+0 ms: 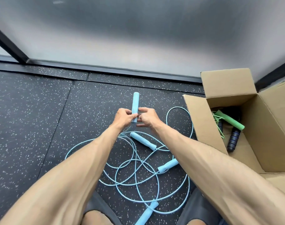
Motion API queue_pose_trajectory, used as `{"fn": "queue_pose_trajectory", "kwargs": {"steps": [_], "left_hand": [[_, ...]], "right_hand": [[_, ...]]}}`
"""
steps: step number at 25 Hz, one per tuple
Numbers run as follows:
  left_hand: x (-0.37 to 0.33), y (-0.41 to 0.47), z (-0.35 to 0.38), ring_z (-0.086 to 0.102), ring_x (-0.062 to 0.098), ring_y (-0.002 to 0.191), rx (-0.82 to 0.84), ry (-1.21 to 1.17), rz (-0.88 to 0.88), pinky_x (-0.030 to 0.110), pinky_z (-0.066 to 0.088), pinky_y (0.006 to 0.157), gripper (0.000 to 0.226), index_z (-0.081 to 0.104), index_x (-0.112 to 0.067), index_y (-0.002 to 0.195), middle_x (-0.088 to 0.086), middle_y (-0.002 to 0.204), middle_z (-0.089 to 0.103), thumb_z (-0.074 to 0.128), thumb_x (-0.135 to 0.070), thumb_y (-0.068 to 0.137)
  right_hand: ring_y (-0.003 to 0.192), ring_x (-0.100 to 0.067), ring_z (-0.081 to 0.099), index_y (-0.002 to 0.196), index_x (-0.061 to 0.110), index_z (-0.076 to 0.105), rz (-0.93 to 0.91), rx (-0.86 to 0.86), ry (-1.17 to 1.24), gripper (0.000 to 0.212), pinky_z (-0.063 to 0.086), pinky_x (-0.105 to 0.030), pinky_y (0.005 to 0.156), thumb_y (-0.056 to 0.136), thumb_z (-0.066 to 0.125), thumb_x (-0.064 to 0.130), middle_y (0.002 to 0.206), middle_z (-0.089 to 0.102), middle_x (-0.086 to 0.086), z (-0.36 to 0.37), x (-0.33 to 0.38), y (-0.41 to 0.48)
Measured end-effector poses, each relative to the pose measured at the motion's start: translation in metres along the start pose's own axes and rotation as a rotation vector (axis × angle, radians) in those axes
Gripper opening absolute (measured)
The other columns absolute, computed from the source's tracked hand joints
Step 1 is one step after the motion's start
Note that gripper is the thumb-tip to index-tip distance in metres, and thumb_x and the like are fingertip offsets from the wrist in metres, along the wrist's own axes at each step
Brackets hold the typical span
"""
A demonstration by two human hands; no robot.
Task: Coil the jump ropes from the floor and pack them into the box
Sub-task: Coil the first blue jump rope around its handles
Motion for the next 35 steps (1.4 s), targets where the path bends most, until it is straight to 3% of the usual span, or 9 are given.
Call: {"fn": "queue_pose_trajectory", "kwargs": {"steps": [3, 9, 13, 15, 20, 24, 28, 31, 35], "left_hand": [[-0.041, -0.019, -0.034, 0.067, 0.021, 0.078, -0.069, -0.161, -0.019, 0.031, 0.054, 0.073, 0.031, 0.068, -0.002, 0.112, 0.015, 0.103, 0.073, 0.071, -0.022, 0.089], [-0.136, -0.100, -0.114, 0.060, 0.005, 0.039, -0.158, -0.508, 0.051, 0.020, 0.045, 0.045, 0.024, 0.063, 0.001, 0.113, 0.011, 0.081, 0.069, 0.065, -0.011, 0.092], [-0.159, -0.153, -0.163, 0.062, 0.008, 0.038, -0.207, -0.620, 0.091, 0.017, 0.048, 0.042, 0.012, 0.056, -0.007, 0.107, 0.001, 0.056, 0.068, 0.058, -0.008, 0.096], [-0.161, -0.181, -0.175, 0.065, 0.011, 0.043, -0.201, -0.525, 0.088, 0.023, 0.051, 0.048, 0.016, 0.051, -0.008, 0.111, 0.009, 0.072, 0.069, 0.058, -0.010, 0.097], [-0.169, -0.237, -0.178, 0.060, 0.028, 0.115, -0.112, -0.008, 0.475, 0.039, 0.051, 0.098, 0.040, 0.060, -0.010, 0.125, 0.017, 0.124, 0.062, 0.064, 0.001, 0.086], [-0.178, -0.281, -0.166, 0.070, 0.024, 0.088, 0.207, -0.079, 0.661, 0.034, 0.054, 0.084, 0.018, 0.063, 0.004, 0.111, 0.018, 0.093, 0.074, 0.059, -0.002, 0.094], [-0.178, -0.295, -0.153, 0.050, 0.017, 0.063, 0.210, -0.150, 0.696, 0.027, 0.048, 0.062, 0.017, 0.065, -0.001, 0.101, 0.004, 0.067, 0.051, 0.056, -0.015, 0.100], [-0.179, -0.300, -0.161, 0.044, 0.012, 0.056, 0.170, -0.195, 0.693, 0.021, 0.044, 0.057, 0.022, 0.068, -0.004, 0.090, 0.001, 0.063, 0.042, 0.052, -0.014, 0.102], [-0.174, -0.301, -0.181, 0.060, 0.020, 0.066, 0.266, -0.357, 0.654, 0.022, 0.052, 0.064, 0.022, 0.063, 0.010, 0.106, 0.010, 0.076, 0.062, 0.048, -0.006, 0.102]], "right_hand": [[0.106, -0.028, 0.067, 0.132, 0.002, 0.053, -0.023, 0.137, -0.056, 0.044, 0.054, -0.049, 0.095, 0.089, 0.058, -0.003, 0.119, 0.067, -0.018, -0.003, 0.024, -0.031], [0.076, -0.023, 0.070, 0.101, 0.003, 0.064, -0.242, 0.301, -0.175, 0.012, 0.054, -0.040, 0.083, 0.098, 0.055, 0.009, 0.089, 0.072, -0.014, -0.002, 0.096, -0.132], [0.047, -0.015, 0.054, 0.097, 0.000, 0.065, -0.507, 0.196, -0.258, 0.017, 0.059, -0.033, 0.052, 0.100, 0.052, 0.011, 0.062, 0.053, -0.006, -0.018, 0.153, -0.202], [0.044, -0.014, 0.043, 0.095, 0.006, 0.068, -0.651, 0.120, -0.393, 0.022, 0.045, -0.023, 0.039, 0.101, 0.050, 0.016, 0.059, 0.046, -0.002, -0.021, 0.174, -0.234], [0.049, -0.013, 0.035, 0.081, 0.014, 0.077, -0.914, -0.044, -0.736, 0.027, 0.028, -0.030, 0.050, 0.097, 0.057, 0.021, 0.051, 0.046, 0.005, -0.027, 0.192, -0.282], [0.048, -0.001, 0.041, 0.075, 0.019, 0.066, -0.961, -0.107, -0.701, 0.020, 0.031, -0.018, 0.051, 0.094, 0.065, 0.023, 0.056, 0.051, 0.012, -0.037, 0.181, -0.302], [0.050, -0.001, 0.049, 0.083, 0.013, 0.060, -0.978, -0.105, -0.582, 0.013, 0.038, -0.016, 0.053, 0.093, 0.066, 0.020, 0.063, 0.060, 0.009, -0.046, 0.174, -0.309], [0.056, -0.014, 0.055, 0.089, 0.010, 0.062, -0.847, -0.008, -0.630, 0.008, 0.046, -0.028, 0.055, 0.094, 0.063, 0.015, 0.064, 0.061, 0.000, -0.062, 0.166, -0.306], [0.057, -0.022, 0.063, 0.083, 0.007, 0.066, -0.791, -0.039, -0.678, 0.015, 0.049, -0.031, 0.059, 0.096, 0.060, 0.009, 0.064, 0.066, -0.011, -0.081, 0.159, -0.298]]}}
Point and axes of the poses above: each hand's wrist, its own y-axis towards the middle knuckle, its own z-axis out of the palm, x = y × z, the point moved 1 cm from there along y, towards the middle knuckle
